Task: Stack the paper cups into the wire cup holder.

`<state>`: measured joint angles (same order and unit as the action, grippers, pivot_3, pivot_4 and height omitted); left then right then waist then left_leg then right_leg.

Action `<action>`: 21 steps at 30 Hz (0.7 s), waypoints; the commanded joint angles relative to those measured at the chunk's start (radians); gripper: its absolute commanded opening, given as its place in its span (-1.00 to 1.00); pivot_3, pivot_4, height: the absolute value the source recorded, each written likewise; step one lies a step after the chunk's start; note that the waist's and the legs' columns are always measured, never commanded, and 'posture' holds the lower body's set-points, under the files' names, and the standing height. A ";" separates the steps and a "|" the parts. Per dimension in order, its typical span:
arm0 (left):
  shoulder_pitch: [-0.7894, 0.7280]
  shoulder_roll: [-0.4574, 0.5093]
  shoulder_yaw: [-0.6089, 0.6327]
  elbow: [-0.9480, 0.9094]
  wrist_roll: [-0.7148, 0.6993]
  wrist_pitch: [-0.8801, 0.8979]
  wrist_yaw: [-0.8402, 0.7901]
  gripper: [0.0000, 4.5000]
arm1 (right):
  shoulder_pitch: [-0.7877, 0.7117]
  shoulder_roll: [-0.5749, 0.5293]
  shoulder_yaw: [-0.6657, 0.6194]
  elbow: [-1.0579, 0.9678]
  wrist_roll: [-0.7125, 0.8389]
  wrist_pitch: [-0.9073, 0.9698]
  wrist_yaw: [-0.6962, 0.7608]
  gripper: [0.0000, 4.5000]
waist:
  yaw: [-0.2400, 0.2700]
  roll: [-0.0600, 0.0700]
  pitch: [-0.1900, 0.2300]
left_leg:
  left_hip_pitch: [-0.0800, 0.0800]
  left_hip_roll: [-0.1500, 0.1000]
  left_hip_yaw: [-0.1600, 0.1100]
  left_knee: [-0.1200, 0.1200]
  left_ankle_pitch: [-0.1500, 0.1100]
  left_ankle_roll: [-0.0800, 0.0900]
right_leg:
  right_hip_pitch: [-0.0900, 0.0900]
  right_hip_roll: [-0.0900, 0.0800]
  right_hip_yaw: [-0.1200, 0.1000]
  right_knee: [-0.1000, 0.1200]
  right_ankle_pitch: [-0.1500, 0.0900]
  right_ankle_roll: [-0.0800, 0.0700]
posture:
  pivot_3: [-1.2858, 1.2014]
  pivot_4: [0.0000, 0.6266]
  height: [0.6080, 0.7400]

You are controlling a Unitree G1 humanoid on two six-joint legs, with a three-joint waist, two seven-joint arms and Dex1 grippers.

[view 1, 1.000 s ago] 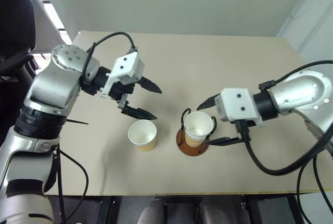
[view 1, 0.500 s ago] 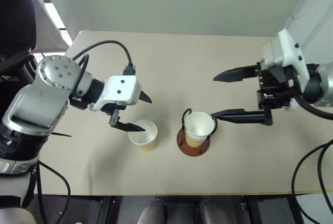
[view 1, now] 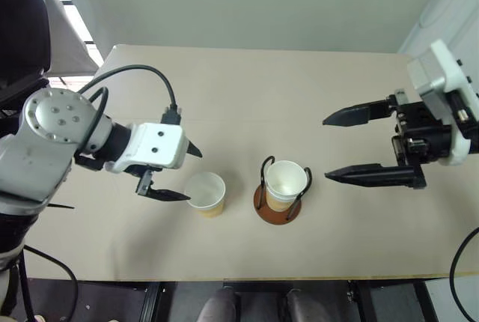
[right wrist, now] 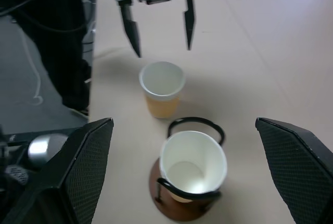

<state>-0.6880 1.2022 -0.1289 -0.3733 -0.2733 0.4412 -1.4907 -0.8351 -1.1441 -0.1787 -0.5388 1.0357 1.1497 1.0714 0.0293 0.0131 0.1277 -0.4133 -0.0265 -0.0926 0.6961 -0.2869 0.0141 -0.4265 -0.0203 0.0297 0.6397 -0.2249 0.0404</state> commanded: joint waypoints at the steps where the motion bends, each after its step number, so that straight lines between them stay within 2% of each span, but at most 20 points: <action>1: 0.010 0.019 0.003 -0.036 0.023 -0.003 0.009 0.96 | -0.004 -0.031 -0.043 0.005 0.023 -0.034 0.028 1.00 | -0.001 0.000 0.000 | 0.000 0.000 0.000 0.000 0.000 0.000 | 0.000 0.000 0.000 0.000 0.000 0.000 | 0.03 -0.52 1.00; 10: 0.024 0.024 -0.034 -0.076 0.047 -0.016 -0.016 0.96 | 0.062 -0.072 -0.094 0.002 0.018 -0.129 0.081 1.00 | -0.002 0.000 0.000 | 0.000 0.000 0.000 0.000 0.000 -0.001 | -0.001 0.000 0.000 0.002 -0.001 -0.001 | 0.03 -0.52 1.00; 21: 0.043 0.014 -0.078 -0.073 0.115 -0.066 -0.017 0.96 | 0.077 -0.100 -0.074 0.023 0.007 -0.175 0.078 1.00 | -0.002 0.000 0.000 | 0.001 0.000 0.000 0.000 -0.001 -0.001 | -0.001 0.000 0.000 0.003 -0.001 -0.001 | 0.03 -0.52 1.00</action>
<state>-0.6437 1.2074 -0.2138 -0.4373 -0.1731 0.3911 -1.5052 -0.7546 -1.2237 -0.2254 -0.5182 1.0461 0.9937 1.1431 0.0273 0.0131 0.1277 -0.4128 -0.0264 -0.0926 0.6963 -0.2876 0.0131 -0.4271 -0.0203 0.0297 0.6425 -0.2257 0.0390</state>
